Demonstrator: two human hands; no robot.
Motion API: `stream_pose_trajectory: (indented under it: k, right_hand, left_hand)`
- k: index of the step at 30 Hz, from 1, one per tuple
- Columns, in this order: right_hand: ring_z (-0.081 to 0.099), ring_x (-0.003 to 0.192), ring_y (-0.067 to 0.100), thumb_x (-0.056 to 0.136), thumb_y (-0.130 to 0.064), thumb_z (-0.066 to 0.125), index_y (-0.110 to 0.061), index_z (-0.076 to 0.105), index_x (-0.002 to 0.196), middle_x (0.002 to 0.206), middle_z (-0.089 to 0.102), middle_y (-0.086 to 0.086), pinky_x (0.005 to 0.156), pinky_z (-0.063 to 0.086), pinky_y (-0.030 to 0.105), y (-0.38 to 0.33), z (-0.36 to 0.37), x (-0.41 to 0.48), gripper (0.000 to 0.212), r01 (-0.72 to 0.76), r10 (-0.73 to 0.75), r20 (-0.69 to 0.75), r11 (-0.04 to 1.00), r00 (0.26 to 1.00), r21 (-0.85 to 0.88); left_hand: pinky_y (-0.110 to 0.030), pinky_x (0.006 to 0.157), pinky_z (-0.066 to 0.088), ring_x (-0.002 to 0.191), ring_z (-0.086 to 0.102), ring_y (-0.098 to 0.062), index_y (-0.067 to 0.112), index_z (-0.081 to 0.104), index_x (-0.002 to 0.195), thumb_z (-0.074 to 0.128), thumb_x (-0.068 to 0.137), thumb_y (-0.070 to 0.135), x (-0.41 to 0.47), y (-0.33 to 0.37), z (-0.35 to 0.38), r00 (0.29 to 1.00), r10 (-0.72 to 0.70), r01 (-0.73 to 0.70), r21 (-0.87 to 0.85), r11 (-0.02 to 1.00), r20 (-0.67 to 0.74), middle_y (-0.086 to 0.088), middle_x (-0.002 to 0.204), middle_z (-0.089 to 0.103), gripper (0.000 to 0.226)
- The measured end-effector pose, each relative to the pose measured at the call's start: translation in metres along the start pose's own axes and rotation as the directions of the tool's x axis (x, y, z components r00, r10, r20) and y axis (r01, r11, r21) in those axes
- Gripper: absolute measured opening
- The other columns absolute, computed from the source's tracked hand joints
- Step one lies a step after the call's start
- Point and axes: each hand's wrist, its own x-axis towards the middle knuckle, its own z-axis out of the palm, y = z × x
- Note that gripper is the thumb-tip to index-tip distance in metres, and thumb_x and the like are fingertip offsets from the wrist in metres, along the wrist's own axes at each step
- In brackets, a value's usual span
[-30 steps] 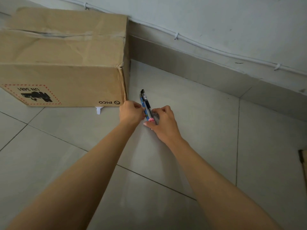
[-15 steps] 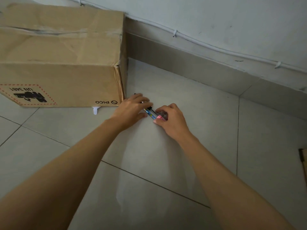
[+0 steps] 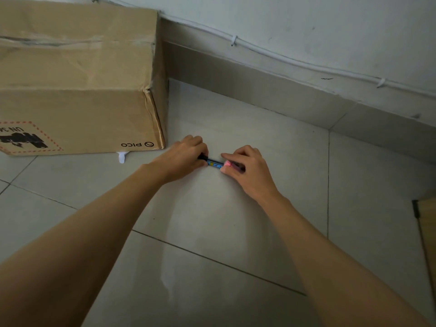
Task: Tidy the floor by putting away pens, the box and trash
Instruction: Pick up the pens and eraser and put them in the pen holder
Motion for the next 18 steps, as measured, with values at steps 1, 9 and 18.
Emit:
stream_pose_trajectory:
  k: [1, 9, 18]
  right_hand:
    - [0.048, 0.092, 0.015, 0.079, -0.022, 0.071, -0.015, 0.067, 0.112, 0.097, 0.055, 0.006, 0.077, 0.04, 0.02, 0.001, 0.001, -0.001, 0.034, -0.001, 0.001, -0.02, 1.0, 1.0, 0.003]
    - [0.052, 0.078, 0.008, 0.078, -0.01, 0.071, -0.008, 0.07, 0.105, 0.093, 0.058, 0.005, 0.07, 0.037, -0.003, 0.001, 0.0, 0.002, 0.027, -0.127, 0.154, -0.164, 0.979, 0.974, 0.16]
    - [0.06, 0.083, 0.011, 0.079, -0.007, 0.067, -0.005, 0.07, 0.102, 0.094, 0.069, 0.005, 0.066, 0.041, -0.003, -0.005, 0.003, 0.025, 0.024, -0.293, 0.523, -0.34, 0.789, 0.782, 0.539]
  left_hand:
    - [-0.04, 0.086, 0.04, 0.104, 0.044, -0.027, 0.007, 0.055, 0.109, 0.054, 0.09, 0.023, -0.001, 0.002, 0.001, 1.0, -0.005, 0.005, 0.006, 1.0, 0.006, -0.013, 0.113, 0.052, 0.025]
    - [-0.037, 0.085, 0.038, 0.102, 0.045, -0.026, 0.006, 0.055, 0.109, 0.053, 0.091, 0.023, -0.009, 0.002, 0.003, 0.999, -0.025, 0.025, -0.013, 1.0, -0.031, -0.013, 0.111, 0.052, 0.026]
    - [-0.032, 0.076, 0.035, 0.092, 0.05, -0.028, 0.0, 0.055, 0.101, 0.052, 0.091, 0.017, -0.019, -0.003, 0.009, 0.954, -0.222, 0.174, -0.229, 0.958, -0.202, -0.016, 0.1, 0.057, 0.019]
